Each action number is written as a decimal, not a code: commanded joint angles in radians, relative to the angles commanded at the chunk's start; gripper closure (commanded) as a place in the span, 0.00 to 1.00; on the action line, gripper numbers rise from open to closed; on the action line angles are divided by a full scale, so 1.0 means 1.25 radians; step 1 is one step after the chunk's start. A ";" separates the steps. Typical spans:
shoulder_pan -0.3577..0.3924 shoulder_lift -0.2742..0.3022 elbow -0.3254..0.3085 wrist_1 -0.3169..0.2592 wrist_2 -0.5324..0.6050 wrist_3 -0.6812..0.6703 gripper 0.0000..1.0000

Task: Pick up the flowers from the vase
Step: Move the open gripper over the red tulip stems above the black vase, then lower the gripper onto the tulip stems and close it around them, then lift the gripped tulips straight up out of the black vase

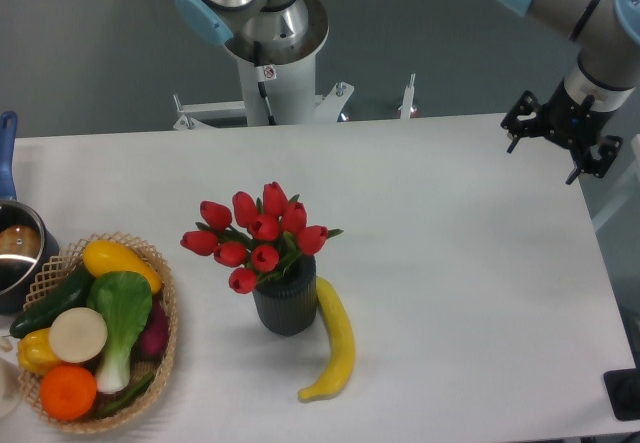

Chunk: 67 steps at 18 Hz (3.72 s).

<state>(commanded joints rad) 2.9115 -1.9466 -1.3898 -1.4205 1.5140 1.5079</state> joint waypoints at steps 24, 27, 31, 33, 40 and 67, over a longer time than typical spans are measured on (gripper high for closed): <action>-0.188 0.269 -0.370 0.347 -0.279 -0.333 0.00; -0.201 0.286 -0.400 0.371 -0.297 -0.328 0.00; -0.253 0.232 -0.390 0.377 -0.312 -0.312 0.00; -0.263 0.221 -0.385 0.380 -0.359 -0.287 0.00; -0.259 0.221 -0.391 0.383 -0.535 -0.255 0.00; -0.222 0.209 -0.417 0.454 -0.666 -0.236 1.00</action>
<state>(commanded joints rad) 2.6338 -1.6860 -1.9113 -0.8528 0.6812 1.2134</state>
